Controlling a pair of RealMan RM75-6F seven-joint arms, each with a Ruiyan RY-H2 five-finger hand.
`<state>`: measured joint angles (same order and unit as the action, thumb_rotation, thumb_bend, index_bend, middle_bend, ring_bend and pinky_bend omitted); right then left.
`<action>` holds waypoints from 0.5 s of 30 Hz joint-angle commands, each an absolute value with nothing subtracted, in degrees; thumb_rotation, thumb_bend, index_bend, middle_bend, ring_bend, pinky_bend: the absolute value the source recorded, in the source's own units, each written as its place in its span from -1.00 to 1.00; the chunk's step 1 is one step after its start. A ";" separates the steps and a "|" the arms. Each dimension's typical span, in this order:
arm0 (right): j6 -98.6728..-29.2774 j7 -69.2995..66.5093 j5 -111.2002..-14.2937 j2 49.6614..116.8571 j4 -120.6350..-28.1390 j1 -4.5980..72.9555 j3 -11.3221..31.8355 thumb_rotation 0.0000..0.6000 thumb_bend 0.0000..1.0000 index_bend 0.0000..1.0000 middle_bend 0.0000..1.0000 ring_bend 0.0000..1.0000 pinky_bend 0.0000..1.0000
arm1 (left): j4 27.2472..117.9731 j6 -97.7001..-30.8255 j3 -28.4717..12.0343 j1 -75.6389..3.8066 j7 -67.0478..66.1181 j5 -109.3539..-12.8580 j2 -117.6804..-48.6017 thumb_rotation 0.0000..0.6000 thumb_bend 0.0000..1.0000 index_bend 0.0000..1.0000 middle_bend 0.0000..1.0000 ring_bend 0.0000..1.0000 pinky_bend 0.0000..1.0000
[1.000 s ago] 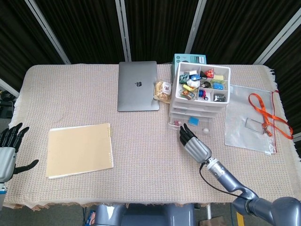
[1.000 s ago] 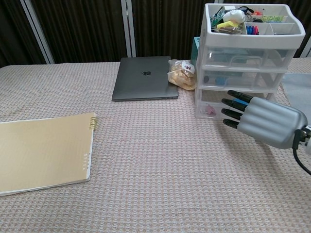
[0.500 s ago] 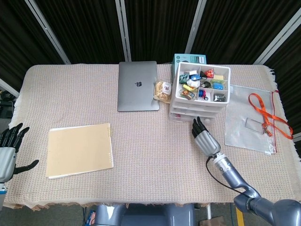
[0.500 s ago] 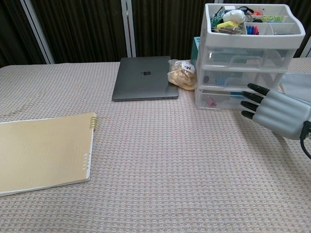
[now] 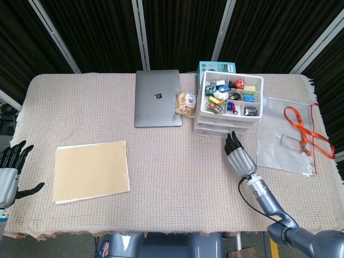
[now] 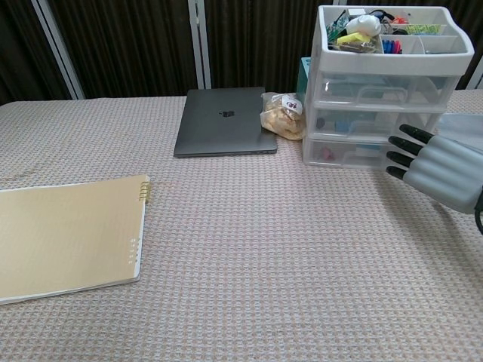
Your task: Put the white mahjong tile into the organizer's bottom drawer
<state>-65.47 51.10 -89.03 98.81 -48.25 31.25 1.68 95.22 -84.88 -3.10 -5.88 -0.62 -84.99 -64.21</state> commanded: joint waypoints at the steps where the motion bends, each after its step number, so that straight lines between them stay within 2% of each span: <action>1: -65.72 51.50 -88.79 98.39 -49.08 30.91 1.68 1.00 -0.48 -0.57 -0.77 -1.00 -0.96 | 95.24 -84.96 -3.08 -5.84 -0.58 -85.02 -64.16 1.00 -0.67 -0.82 -1.00 -1.00 -1.00; 9: -70.82 48.00 -89.24 93.54 -59.60 28.74 2.12 1.00 -0.50 -0.57 -0.77 -1.00 -0.96 | 95.13 -84.94 -2.98 -5.84 -0.52 -85.21 -64.11 1.00 -0.67 -0.82 -1.00 -1.00 -1.00; 15: -77.23 39.12 -86.69 85.48 -75.94 23.48 3.16 1.00 -0.59 -0.62 -0.83 -1.00 -0.96 | 94.88 -85.13 -2.79 -5.74 -0.77 -85.58 -64.07 1.00 -0.68 -0.82 -1.00 -1.00 -1.00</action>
<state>-73.11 44.46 -88.21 90.72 -67.21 26.92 2.52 94.90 -85.13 -2.81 -5.75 -0.76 -85.57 -64.07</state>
